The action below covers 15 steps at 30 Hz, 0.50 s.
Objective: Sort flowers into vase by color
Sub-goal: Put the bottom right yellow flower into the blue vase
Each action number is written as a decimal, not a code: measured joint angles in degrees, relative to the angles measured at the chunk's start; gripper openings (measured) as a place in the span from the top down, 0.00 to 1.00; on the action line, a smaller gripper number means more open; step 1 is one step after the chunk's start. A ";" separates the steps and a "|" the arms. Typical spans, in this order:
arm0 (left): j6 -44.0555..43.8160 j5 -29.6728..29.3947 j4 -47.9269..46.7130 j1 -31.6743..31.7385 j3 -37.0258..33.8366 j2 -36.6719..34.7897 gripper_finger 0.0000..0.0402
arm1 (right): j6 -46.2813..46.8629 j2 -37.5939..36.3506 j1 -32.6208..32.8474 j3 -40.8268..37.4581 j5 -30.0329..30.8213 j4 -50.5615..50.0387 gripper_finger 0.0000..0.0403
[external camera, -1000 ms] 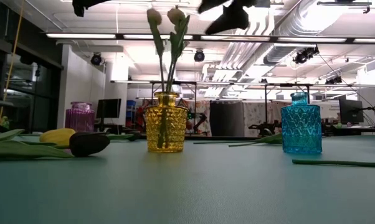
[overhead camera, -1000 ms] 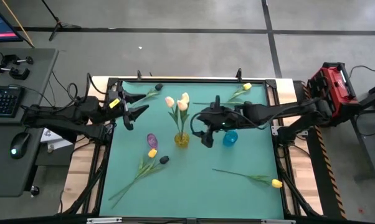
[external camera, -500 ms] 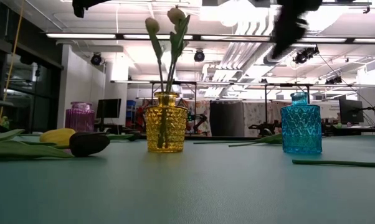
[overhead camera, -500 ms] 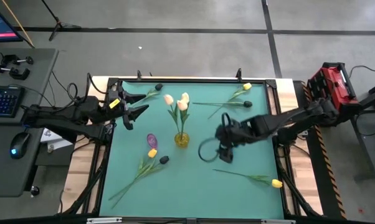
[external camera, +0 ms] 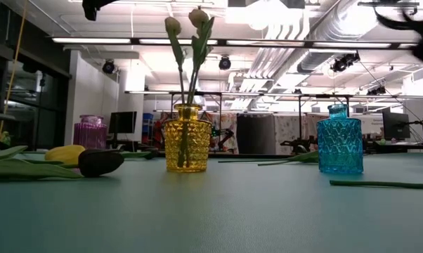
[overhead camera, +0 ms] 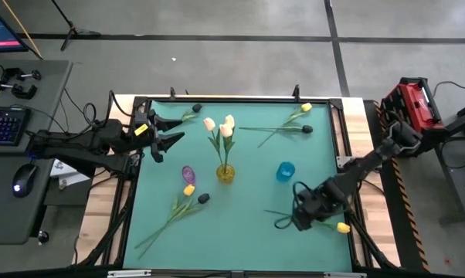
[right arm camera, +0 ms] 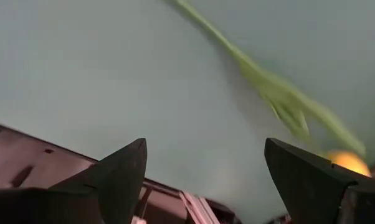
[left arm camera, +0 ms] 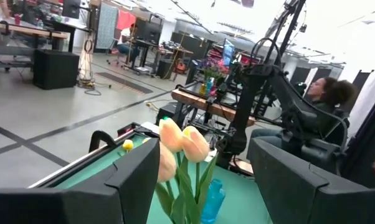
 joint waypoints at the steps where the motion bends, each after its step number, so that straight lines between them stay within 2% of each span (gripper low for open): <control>1: 0.00 0.00 0.00 0.00 0.00 0.00 0.41 | 2.61 0.00 1.42 -0.70 -0.80 0.64 0.23; 5: 0.03 0.00 0.00 0.00 0.01 0.00 0.41 | 13.73 0.01 5.61 -2.74 -4.87 1.97 0.23; 15: 0.07 0.00 0.00 0.00 0.00 0.00 0.41 | 27.29 0.02 9.57 -9.27 -4.71 10.10 0.23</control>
